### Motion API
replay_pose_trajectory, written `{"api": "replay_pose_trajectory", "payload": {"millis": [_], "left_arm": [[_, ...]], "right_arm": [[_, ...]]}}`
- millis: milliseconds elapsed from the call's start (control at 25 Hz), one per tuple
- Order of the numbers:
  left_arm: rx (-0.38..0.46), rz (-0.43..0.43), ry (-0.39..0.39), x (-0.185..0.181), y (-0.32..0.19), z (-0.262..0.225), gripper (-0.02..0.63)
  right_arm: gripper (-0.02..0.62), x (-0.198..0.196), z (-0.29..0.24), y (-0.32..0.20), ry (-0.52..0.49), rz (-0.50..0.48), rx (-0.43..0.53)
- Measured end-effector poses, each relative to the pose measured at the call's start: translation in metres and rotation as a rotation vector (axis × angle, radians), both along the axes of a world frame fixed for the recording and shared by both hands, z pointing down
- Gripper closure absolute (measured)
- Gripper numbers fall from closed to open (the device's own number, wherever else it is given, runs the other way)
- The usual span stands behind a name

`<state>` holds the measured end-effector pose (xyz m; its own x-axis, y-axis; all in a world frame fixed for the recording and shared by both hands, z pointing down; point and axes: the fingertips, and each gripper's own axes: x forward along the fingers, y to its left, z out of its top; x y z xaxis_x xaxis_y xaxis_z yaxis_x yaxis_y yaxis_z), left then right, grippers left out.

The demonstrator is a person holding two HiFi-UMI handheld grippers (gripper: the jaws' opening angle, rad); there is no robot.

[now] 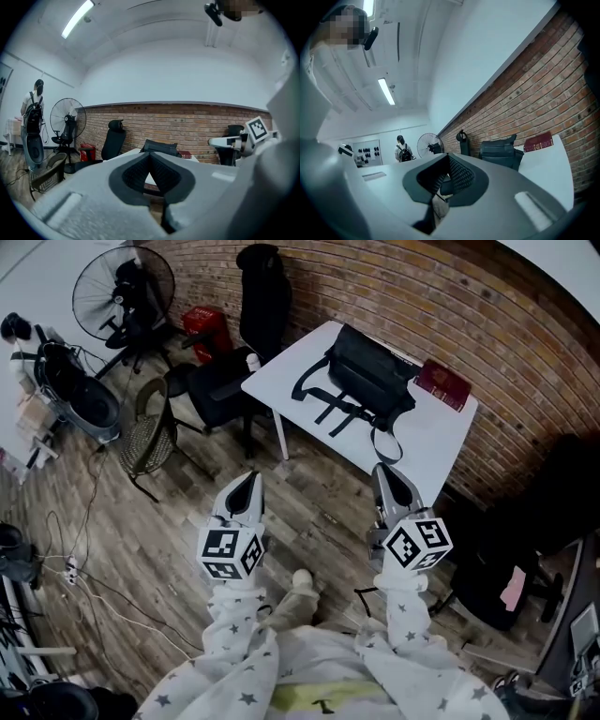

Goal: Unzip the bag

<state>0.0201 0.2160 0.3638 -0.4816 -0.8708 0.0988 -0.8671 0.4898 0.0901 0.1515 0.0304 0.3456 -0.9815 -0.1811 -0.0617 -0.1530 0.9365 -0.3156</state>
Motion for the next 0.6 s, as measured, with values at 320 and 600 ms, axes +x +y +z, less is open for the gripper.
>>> {"api": "replay_pose_trajectory", "payload": {"millis": [320, 600], "left_arm": [[0.03, 0.022, 0.001, -0.056, -0.023, -0.005, 0.607], [0.023, 0.026, 0.012, -0.089, -0.032, 0.004, 0.607]], "right_arm": [[0.587, -0.049, 0.002, -0.019, 0.014, 0.04, -0.002], [0.588, -0.077, 0.012, -0.036, 0.014, 0.068, -0.042]]}}
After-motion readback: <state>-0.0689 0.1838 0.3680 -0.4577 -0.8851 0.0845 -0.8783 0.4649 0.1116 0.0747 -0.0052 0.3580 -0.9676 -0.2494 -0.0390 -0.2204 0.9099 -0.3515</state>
